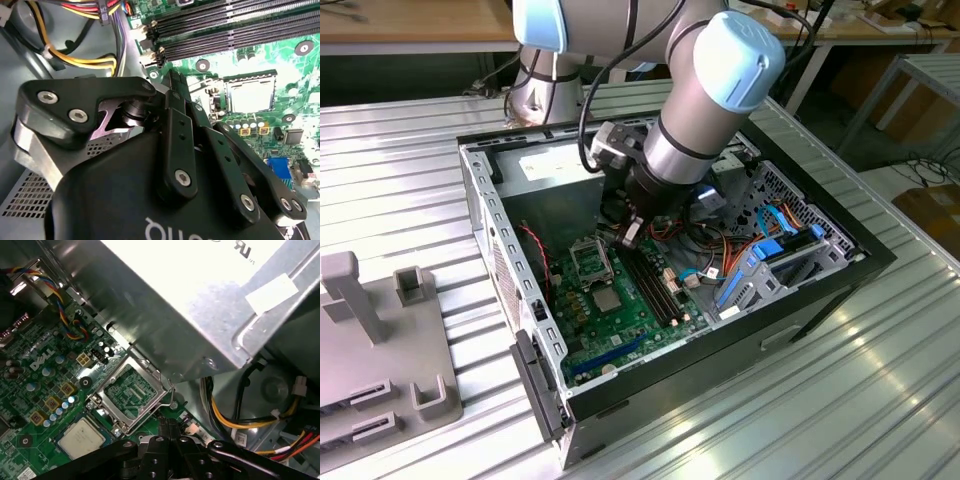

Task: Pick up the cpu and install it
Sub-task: 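Close the cpu cover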

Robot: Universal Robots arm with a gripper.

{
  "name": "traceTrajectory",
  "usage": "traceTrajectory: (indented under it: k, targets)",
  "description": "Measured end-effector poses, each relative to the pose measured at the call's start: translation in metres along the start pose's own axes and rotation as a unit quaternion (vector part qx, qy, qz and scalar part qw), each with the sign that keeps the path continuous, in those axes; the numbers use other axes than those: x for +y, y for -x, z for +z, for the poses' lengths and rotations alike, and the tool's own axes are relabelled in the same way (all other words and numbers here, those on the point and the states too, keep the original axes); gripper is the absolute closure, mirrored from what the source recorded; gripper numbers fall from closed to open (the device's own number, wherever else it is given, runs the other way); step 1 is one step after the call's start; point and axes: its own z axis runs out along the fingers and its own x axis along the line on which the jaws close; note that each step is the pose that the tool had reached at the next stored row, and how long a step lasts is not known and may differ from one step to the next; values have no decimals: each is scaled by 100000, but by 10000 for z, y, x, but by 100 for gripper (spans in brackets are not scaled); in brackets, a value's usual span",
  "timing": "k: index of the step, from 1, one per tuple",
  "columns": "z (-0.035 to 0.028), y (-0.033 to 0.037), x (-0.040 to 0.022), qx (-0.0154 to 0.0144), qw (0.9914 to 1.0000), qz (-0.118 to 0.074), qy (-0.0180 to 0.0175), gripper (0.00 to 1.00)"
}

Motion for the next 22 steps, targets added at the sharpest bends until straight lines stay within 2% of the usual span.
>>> traceTrajectory:
  k: [3, 4, 5, 7, 11, 15, 18, 19, 22]
  targets:
    - [1, 12, 0, -328, 99998, -379, 390, 89]
    - [4, 14, 1, -357, 99998, -424, 428, 89]
    - [8, 15, 1, -542, 99995, -472, 631, 89]
    - [19, 18, 2, -1154, 99984, -573, 1229, 89]
    - [40, 21, 0, -1171, 99984, -591, 1253, 89]
    - [51, 18, 4, -1308, 99980, -586, 1381, 89]
    - [73, 32, 10, -1311, 99980, -561, 1380, 89]
    - [106, 71, 40, -1317, 99980, -548, 1381, 89]
    - [121, 79, 52, -1318, 99980, -540, 1381, 89]
